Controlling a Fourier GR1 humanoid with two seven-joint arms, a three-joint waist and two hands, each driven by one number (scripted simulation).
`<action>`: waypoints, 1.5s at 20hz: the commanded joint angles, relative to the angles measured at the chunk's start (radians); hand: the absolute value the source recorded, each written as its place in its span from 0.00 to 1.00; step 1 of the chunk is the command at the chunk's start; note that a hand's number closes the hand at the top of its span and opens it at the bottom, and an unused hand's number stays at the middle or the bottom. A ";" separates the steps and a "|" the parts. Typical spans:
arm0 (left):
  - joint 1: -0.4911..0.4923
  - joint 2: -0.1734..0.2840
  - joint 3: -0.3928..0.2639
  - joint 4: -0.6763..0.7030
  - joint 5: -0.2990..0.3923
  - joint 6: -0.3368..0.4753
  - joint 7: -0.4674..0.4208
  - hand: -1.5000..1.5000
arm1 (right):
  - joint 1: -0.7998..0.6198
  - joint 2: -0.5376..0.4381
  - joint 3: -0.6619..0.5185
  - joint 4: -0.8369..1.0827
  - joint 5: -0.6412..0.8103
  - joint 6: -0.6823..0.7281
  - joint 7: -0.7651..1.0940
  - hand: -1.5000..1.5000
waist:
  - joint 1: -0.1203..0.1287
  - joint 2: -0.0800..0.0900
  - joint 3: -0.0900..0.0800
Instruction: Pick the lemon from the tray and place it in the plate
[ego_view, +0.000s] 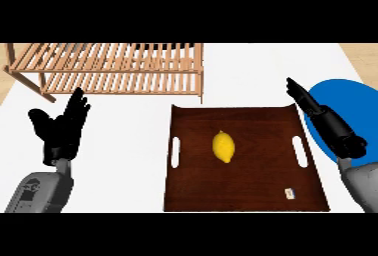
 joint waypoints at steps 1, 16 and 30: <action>0.035 -0.064 -0.062 -0.022 -0.039 0.012 -0.005 0.50 | -0.005 0.072 -0.031 -0.013 0.012 -0.046 0.014 1.00 | 0.040 0.002 -0.015; 0.234 -0.080 -0.140 -0.114 0.021 -0.139 0.089 0.50 | -0.078 0.152 -0.244 0.092 0.109 -0.333 -0.136 0.00 | 0.046 0.002 -0.014; 0.249 -0.106 -0.149 -0.124 -0.010 -0.128 0.073 0.50 | -0.105 -0.101 0.065 -0.279 0.371 -0.029 0.552 0.00 | 0.052 -0.003 -0.017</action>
